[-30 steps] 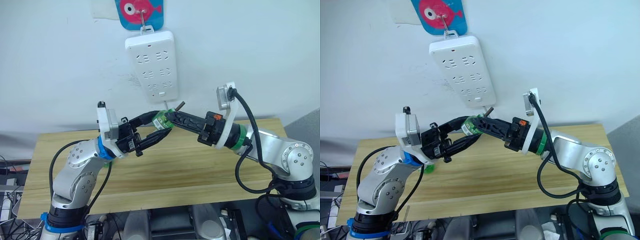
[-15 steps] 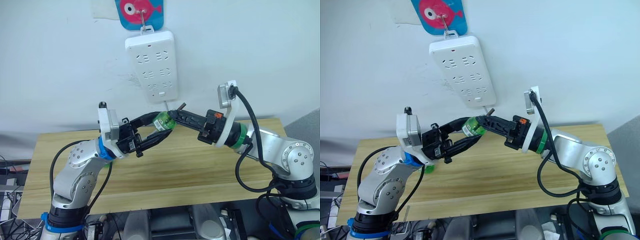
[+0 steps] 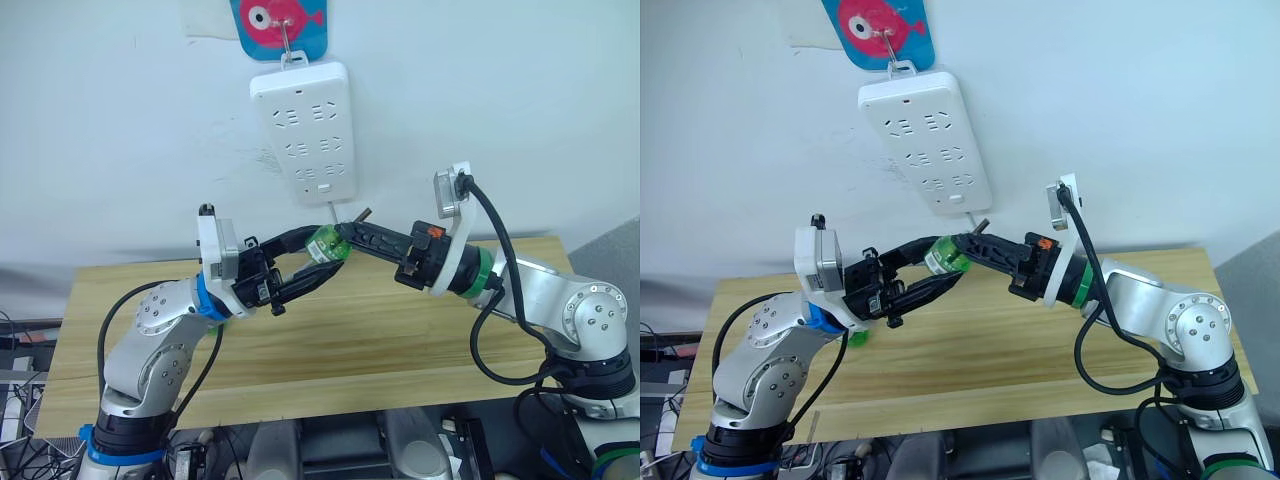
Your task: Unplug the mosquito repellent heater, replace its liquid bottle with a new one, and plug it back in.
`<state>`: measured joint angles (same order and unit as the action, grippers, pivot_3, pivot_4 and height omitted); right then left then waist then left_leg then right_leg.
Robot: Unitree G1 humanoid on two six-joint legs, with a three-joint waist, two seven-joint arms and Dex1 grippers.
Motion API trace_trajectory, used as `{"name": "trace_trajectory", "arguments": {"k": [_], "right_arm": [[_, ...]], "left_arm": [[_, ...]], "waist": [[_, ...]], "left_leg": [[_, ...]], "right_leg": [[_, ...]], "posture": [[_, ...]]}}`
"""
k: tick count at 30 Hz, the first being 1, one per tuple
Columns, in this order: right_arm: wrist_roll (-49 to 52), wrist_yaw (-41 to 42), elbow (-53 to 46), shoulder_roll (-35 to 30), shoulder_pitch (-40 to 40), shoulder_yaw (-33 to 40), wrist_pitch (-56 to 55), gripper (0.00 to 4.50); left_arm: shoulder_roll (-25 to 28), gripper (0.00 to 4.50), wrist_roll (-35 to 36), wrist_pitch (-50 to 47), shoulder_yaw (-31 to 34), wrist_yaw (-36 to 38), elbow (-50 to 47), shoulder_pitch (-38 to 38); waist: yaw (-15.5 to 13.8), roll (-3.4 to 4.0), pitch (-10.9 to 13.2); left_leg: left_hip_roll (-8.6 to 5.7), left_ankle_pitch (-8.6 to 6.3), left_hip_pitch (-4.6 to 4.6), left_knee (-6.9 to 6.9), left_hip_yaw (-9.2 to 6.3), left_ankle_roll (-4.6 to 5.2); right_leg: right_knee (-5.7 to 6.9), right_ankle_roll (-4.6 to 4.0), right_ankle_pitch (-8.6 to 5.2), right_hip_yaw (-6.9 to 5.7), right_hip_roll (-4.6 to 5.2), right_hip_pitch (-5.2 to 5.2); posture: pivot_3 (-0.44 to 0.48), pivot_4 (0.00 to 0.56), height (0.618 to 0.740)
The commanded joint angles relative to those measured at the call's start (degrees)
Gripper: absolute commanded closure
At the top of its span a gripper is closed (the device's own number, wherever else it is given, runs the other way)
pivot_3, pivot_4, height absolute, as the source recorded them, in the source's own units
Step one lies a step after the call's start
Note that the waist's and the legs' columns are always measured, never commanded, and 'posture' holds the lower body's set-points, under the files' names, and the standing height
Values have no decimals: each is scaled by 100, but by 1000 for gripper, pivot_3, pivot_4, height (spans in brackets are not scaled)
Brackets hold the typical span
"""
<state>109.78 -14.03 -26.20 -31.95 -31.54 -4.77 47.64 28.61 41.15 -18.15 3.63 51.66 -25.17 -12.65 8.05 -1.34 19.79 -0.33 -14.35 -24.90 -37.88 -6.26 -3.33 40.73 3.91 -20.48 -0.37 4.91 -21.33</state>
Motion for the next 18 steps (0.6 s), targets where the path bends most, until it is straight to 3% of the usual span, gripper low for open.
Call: {"name": "trace_trajectory", "arguments": {"k": [1, 6, 12, 18], "right_arm": [[222, 201, -443, -20, -31, -17, 1, 3696], [223, 213, -458, -52, -19, -20, -25, 3696], [215, 257, -451, -88, -17, -34, -31, 3696], [-182, 537, -306, -235, -47, 42, 88, 3696]], "left_arm": [[159, 1500, 185, -429, 46, -151, -52, 11], [137, 19, -4, -196, 54, -58, -63, 31], [184, 19, -64, -70, 117, 49, -59, 68], [577, 19, 109, -262, 219, 352, -156, 18]], "waist": [[1, 0, 0], [2, 0, 2], [1, 0, 2], [-1, 0, 2]], "left_leg": [[0, 0, 0, 0, 0, 0], [0, 0, 0, 1, 0, 0], [0, 0, 0, 2, 0, 0], [0, 0, 0, 4, -1, 0]], "right_leg": [[0, 0, 0, 0, 0, 0], [-1, 0, 0, 0, 0, -1], [-2, 0, 0, 0, 0, -1], [-4, 0, 0, 0, 0, -2]], "posture": [[-243, 338, 740], [-242, 340, 740], [-236, 341, 740], [-226, 322, 740]]}}
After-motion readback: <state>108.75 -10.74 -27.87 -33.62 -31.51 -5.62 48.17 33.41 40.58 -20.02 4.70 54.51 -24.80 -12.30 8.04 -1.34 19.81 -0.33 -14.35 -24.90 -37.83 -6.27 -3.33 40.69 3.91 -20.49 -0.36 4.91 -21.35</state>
